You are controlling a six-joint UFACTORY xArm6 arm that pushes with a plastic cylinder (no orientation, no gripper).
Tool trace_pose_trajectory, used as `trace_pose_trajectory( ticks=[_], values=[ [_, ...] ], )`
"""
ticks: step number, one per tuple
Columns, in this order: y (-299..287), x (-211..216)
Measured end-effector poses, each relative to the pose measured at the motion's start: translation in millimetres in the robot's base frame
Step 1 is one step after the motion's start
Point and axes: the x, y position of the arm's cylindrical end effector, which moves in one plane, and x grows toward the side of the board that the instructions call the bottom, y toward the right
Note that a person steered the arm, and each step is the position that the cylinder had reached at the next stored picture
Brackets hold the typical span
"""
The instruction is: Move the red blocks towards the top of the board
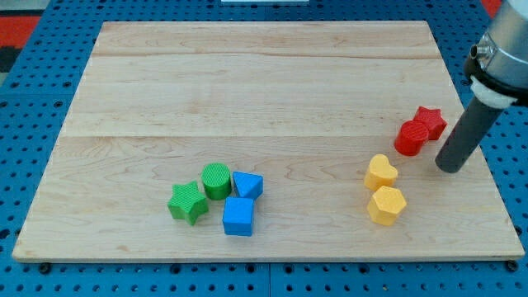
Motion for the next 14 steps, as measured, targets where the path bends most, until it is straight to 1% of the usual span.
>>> trace_pose_trajectory(
  ticks=[1,3,5,6,7,9,10,11,13,14],
  values=[
    [1,-26],
    [-53,-27],
    [24,-27],
    [16,-44],
    [-38,-60],
    [-166,-91],
    [-213,-104],
    [-187,-104],
    [-64,-103],
    [-16,-78]
  ],
)
